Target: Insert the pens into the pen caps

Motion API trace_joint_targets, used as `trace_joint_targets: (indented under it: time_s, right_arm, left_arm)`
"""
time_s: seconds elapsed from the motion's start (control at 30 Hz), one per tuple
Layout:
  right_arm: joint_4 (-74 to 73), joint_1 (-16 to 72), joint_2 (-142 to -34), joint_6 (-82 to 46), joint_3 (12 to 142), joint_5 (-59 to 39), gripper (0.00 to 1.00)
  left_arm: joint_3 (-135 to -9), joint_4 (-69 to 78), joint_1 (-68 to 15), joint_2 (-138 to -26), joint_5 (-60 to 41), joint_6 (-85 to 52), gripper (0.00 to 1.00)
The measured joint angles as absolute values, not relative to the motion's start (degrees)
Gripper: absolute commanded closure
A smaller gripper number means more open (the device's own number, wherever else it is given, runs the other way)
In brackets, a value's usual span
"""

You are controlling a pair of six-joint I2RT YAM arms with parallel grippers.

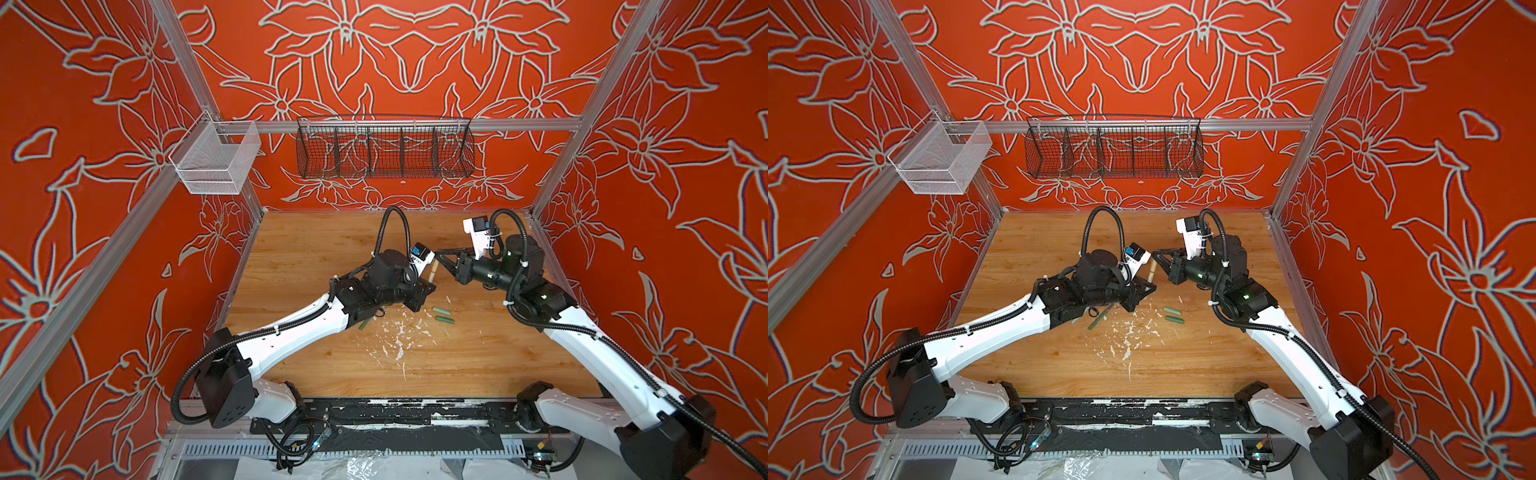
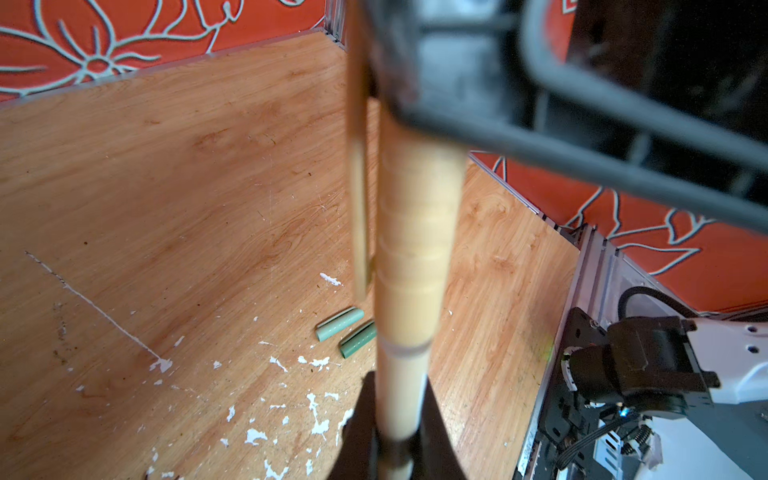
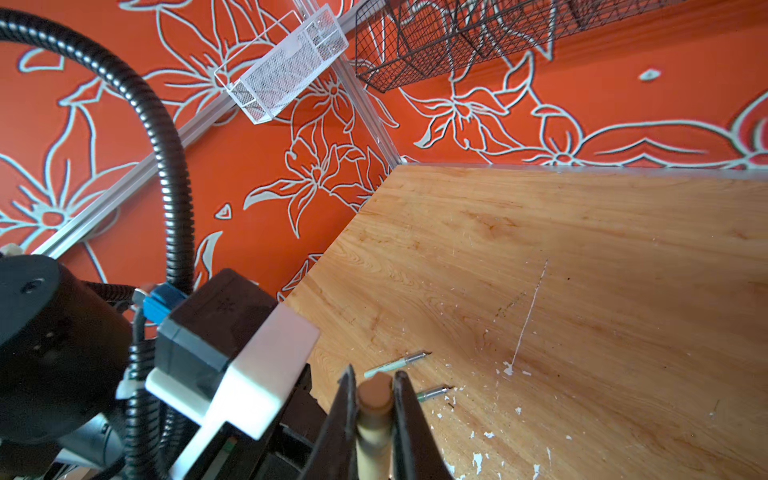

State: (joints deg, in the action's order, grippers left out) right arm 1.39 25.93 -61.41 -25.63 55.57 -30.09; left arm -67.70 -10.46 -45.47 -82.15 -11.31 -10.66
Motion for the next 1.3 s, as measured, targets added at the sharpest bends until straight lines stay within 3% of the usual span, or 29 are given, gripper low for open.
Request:
trace_joint_targets:
  time_s: [0.23,0.6,1.3]
  right_arm:
    - [-1.39,25.50,-62.08,-24.62,55.37,-24.99,1.00]
    - [-5.76,25.08,-63.40,-26.02,52.80,-19.62,1.00]
    - [-8.40,25.28,-65.43,-28.88,50.94,-16.88,1.00]
  left_arm:
    - [-76.23,-14.24,-40.25,-89.52,-23.64,-8.29,1.00]
    - [-83.74,-18.11,-36.03,-96.88,-33.87,-4.54,1.00]
    - [-90.04,-24.56,-34.44,-101.80,-37.74,-3.99,1.00]
